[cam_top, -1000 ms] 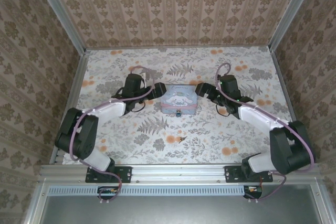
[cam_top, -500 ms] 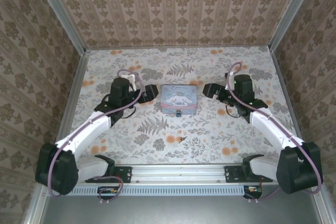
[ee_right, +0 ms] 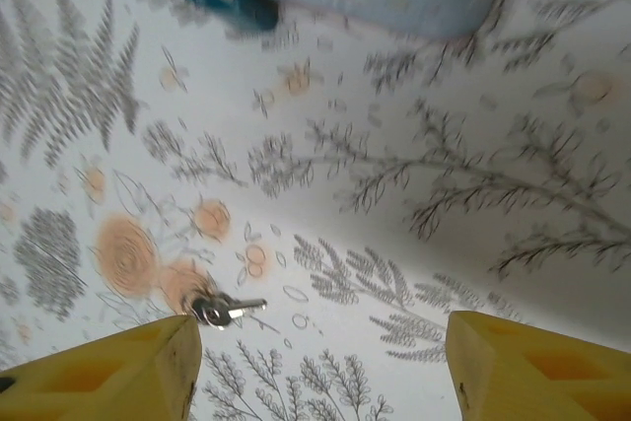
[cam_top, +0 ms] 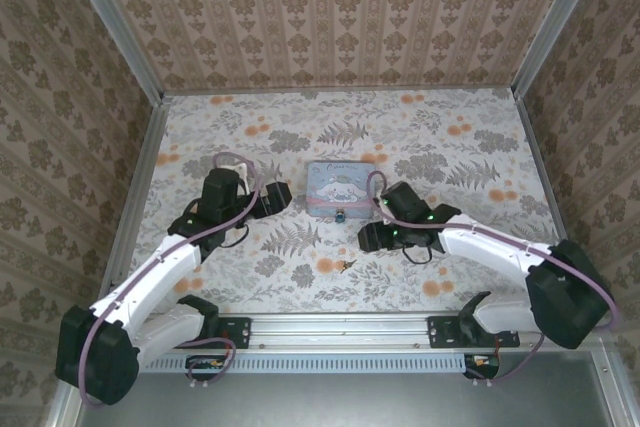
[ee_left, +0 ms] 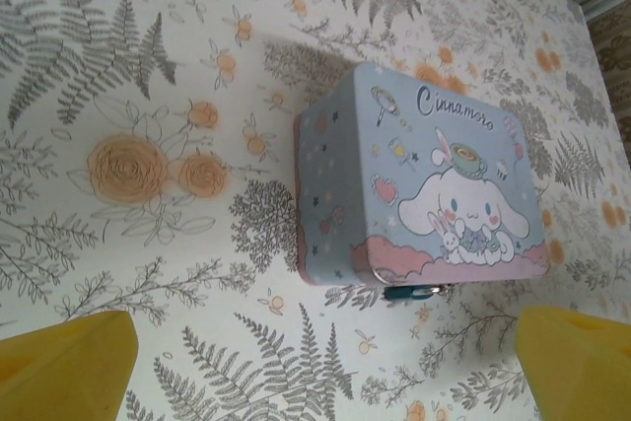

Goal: Unlock the padlock with the key

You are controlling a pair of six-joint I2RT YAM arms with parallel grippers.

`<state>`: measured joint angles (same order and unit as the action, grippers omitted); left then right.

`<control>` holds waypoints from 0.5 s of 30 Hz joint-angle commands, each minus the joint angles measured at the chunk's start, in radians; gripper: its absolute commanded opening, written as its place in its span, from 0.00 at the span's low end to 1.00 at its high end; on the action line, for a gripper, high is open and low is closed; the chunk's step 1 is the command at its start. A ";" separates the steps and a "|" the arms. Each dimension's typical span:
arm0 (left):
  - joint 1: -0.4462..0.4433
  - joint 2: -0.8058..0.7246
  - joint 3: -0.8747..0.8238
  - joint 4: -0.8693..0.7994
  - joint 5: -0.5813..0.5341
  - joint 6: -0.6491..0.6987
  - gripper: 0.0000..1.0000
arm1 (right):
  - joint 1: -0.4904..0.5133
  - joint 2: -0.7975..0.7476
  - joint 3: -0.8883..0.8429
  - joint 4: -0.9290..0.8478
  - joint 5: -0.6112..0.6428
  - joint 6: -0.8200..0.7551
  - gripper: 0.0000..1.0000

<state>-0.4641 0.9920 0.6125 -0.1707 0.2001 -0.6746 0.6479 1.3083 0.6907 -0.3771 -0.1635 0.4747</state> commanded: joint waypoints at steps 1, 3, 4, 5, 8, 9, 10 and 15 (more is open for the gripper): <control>0.001 0.003 -0.010 0.004 0.029 -0.016 1.00 | 0.060 0.036 0.041 -0.061 0.073 0.046 0.67; 0.001 0.013 -0.008 0.012 0.031 -0.018 1.00 | 0.089 0.046 0.036 -0.039 0.060 0.091 0.67; 0.001 0.019 -0.005 0.015 0.033 -0.017 1.00 | 0.101 0.051 0.031 -0.022 0.048 0.115 0.66; 0.001 0.024 -0.005 0.018 0.033 -0.017 1.00 | 0.113 0.054 0.025 -0.006 0.041 0.134 0.66; 0.001 0.039 -0.004 0.026 0.034 -0.019 1.00 | 0.161 0.067 0.010 0.027 0.038 0.179 0.66; 0.001 0.044 -0.003 0.026 0.035 -0.017 1.00 | 0.176 0.073 0.006 0.037 0.037 0.193 0.66; 0.001 0.049 0.000 0.027 0.035 -0.016 1.00 | 0.189 0.075 0.004 0.043 0.039 0.205 0.66; 0.001 0.063 0.007 0.028 0.036 -0.007 1.00 | 0.252 0.137 0.005 0.085 0.034 0.251 0.66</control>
<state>-0.4641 1.0481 0.6090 -0.1638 0.2211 -0.6811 0.8753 1.4143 0.6991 -0.3195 -0.1375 0.6678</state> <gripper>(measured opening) 0.999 0.659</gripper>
